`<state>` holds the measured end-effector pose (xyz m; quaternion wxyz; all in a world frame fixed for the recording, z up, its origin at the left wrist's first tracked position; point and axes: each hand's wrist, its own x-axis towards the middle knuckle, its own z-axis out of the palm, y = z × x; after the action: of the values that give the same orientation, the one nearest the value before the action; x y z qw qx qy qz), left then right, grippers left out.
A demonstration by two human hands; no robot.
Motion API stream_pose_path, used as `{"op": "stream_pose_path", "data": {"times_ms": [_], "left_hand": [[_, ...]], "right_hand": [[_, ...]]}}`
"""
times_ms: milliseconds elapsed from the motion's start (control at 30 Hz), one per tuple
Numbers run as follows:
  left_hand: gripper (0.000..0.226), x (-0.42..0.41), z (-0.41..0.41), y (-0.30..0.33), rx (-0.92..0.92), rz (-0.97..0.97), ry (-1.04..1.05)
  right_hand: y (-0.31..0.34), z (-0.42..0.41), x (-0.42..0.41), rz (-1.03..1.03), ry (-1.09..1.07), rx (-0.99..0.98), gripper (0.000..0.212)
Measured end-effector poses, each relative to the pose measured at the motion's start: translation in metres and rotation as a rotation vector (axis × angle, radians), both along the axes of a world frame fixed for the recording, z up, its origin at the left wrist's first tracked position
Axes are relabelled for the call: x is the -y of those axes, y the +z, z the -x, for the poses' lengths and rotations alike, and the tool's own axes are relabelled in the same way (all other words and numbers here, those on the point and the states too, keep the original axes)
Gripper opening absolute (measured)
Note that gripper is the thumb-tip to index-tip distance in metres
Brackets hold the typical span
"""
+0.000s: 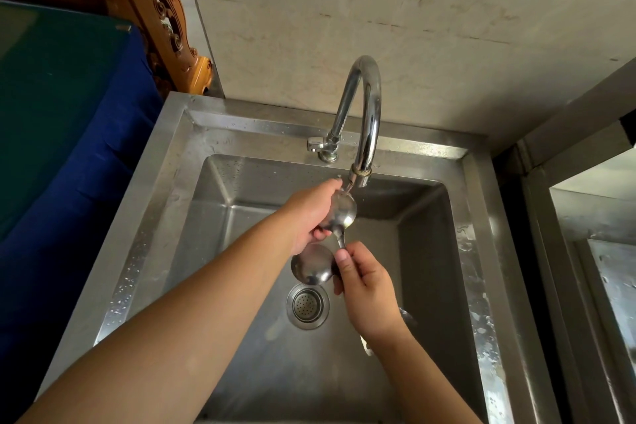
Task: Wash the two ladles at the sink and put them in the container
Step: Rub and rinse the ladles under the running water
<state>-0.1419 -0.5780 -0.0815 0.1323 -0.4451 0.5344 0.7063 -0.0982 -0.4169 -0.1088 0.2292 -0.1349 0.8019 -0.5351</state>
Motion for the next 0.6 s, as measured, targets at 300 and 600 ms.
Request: {"op": "stream_pose_path", "data": {"times_ms": [300,600], "left_hand": [[0.052,0.021,-0.018,0.006,-0.181,-0.331,0.054],[0.030,0.042,-0.011,-0.006,-0.299,0.881,-0.321]], "right_hand": [[0.015,0.014,-0.002,0.332,-0.097,0.456,0.037],[0.031,0.021,-0.013,0.641,-0.167,0.765,0.021]]}}
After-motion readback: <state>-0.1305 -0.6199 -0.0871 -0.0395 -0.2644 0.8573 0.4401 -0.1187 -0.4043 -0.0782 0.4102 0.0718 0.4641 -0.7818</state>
